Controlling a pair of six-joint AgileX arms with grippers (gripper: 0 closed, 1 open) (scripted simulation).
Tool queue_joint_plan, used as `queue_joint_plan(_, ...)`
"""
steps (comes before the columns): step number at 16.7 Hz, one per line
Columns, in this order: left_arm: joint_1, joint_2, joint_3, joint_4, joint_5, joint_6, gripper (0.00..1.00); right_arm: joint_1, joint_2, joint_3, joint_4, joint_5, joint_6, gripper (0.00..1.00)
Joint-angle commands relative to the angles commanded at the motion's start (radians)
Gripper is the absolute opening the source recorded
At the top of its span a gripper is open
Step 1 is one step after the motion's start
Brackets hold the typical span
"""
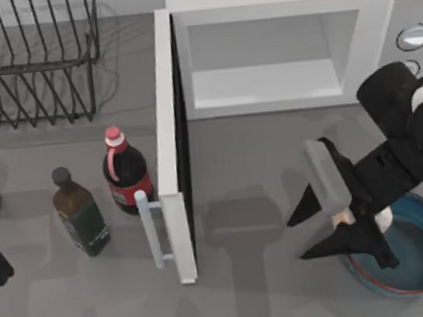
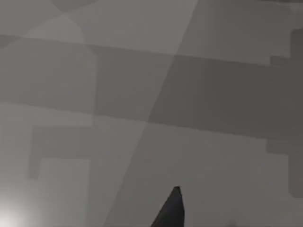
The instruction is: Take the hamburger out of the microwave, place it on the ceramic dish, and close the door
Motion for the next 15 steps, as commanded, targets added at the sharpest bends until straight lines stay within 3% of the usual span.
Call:
queue_joint_plan(4,0.000,0.000,0.000,0.000,0.000,0.000,1.00,-0.158,0.005,-0.006,-0.239,-0.134,-0.330,0.00)
queue_joint_plan(7,0.000,0.000,0.000,0.000,0.000,0.000,1.00,-0.242,0.007,-0.014,-0.355,-0.179,-0.467,0.00)
queue_joint_plan(15,0.000,0.000,0.000,0.000,0.000,0.000,1.00,-0.265,0.006,-0.015,-0.389,-0.193,-0.504,0.00)
